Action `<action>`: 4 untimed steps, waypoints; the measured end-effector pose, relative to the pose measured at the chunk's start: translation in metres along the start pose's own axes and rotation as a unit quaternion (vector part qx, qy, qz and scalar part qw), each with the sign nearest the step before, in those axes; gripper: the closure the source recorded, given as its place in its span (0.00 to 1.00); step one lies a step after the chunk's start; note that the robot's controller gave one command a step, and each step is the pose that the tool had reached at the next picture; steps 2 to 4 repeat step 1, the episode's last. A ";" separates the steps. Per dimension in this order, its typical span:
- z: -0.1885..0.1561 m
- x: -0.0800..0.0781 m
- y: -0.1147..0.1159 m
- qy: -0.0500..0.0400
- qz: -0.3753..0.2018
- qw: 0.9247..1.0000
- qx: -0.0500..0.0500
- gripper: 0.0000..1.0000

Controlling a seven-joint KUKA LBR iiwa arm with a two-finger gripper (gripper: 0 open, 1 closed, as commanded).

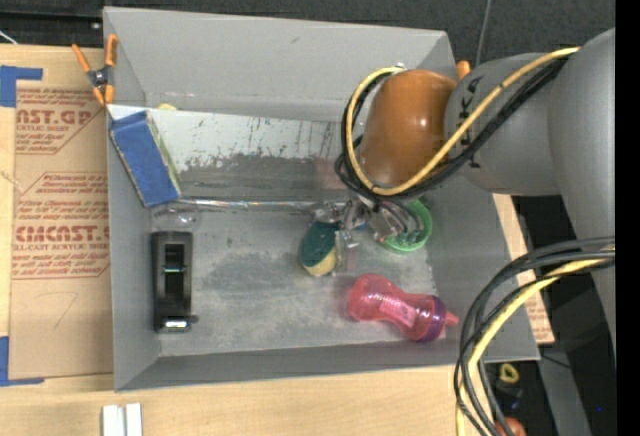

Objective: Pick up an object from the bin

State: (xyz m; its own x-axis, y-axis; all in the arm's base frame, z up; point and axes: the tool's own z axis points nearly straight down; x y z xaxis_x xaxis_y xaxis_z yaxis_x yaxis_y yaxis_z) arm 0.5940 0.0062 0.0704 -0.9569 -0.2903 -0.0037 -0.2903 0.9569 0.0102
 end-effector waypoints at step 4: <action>0.000 0.000 0.000 0.000 0.000 1.000 0.000 1.00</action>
Offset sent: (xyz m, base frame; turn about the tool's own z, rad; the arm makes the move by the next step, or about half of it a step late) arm 0.0001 0.0000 0.0072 -0.0004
